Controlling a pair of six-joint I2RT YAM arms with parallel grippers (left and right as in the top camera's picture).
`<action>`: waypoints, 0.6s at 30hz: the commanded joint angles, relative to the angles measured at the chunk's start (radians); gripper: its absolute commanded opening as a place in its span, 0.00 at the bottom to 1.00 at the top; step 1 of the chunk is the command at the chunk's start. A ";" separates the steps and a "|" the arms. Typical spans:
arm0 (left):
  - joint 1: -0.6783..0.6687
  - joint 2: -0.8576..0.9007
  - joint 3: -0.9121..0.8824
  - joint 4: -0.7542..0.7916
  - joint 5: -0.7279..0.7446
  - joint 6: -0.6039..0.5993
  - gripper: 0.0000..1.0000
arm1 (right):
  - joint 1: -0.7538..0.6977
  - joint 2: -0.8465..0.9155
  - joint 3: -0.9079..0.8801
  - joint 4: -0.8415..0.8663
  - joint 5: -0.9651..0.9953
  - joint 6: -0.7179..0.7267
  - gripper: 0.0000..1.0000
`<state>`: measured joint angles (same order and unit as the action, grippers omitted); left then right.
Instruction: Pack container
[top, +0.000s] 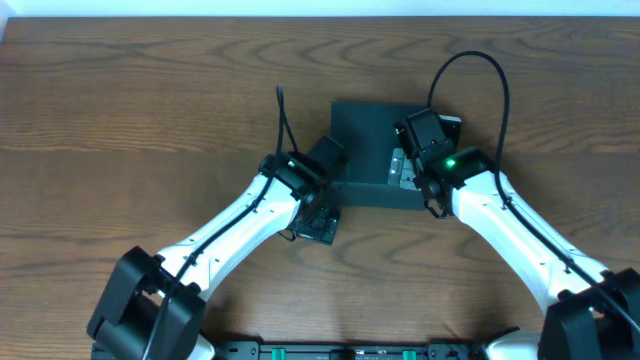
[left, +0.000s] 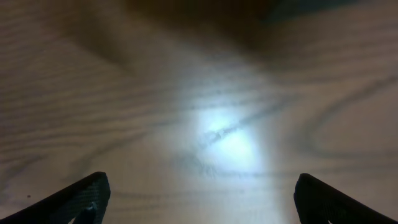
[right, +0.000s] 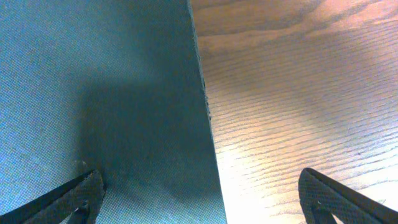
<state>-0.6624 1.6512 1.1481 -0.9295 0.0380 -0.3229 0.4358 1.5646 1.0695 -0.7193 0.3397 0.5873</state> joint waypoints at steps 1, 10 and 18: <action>0.000 -0.003 -0.010 0.051 -0.043 -0.048 0.96 | -0.010 0.024 -0.016 -0.003 0.000 -0.012 0.99; 0.000 0.077 -0.026 0.223 -0.048 0.063 0.96 | -0.010 0.024 -0.016 0.006 0.001 -0.013 0.99; 0.000 0.119 -0.026 0.249 -0.140 0.142 0.96 | -0.010 0.024 -0.016 0.024 0.001 -0.013 0.99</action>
<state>-0.6624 1.7546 1.1374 -0.6903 -0.0269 -0.2157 0.4358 1.5646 1.0672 -0.6983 0.3363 0.5873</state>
